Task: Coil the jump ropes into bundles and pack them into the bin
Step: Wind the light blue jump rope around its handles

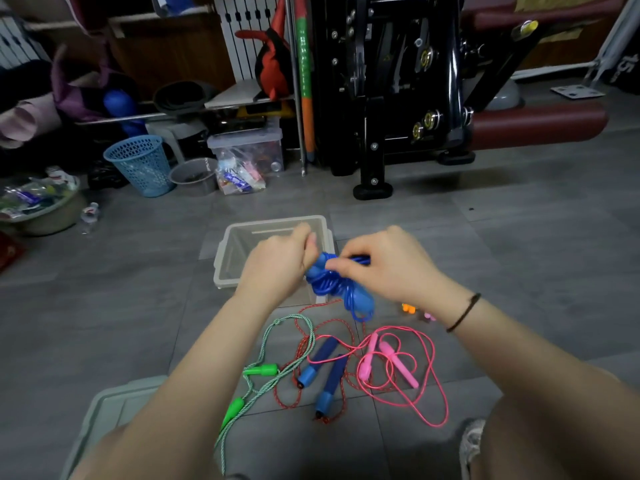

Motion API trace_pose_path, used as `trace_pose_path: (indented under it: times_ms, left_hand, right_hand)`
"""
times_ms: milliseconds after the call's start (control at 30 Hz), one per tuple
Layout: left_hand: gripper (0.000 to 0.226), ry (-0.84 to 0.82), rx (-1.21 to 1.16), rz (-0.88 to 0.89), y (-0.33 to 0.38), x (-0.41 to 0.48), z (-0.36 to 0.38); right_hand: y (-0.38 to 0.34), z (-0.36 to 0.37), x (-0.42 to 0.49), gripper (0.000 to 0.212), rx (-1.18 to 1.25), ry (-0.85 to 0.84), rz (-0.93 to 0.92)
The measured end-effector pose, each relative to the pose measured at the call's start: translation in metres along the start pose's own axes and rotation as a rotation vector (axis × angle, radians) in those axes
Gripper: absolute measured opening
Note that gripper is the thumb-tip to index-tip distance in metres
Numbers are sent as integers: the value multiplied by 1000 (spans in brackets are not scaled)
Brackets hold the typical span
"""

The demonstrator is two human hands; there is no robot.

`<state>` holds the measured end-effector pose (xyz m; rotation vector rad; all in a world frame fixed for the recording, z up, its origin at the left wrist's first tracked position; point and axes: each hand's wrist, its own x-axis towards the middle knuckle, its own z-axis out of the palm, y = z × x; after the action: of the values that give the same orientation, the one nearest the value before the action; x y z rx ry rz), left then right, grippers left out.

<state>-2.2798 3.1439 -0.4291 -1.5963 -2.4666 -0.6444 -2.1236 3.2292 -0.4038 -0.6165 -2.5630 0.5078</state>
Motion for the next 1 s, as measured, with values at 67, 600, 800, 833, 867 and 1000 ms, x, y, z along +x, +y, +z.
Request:
trace_pose_path:
  times_ms: [67, 600, 800, 833, 867, 1000]
  left_hand:
    - [27, -93, -125, 96, 2, -5, -5]
    - [31, 343, -1101, -583, 27, -5, -20]
    - [30, 392, -501, -568, -1, 4, -14]
    - [29, 367, -401, -526, -1, 2, -14]
    - [28, 338, -318, -484, -1, 1, -13]
    - [30, 156, -57, -321, 2, -5, -1]
  right_hand:
    - [12, -7, 5, 38, 85, -4, 47]
    - [-10, 41, 5, 13, 339, 132, 223]
    - [-37, 56, -13, 27, -225, -83, -48]
    - [-37, 50, -12, 26, -295, -55, -106]
    - [-37, 45, -13, 25, -381, 9, -182]
    - [-25, 40, -15, 39, -415, 115, -325]
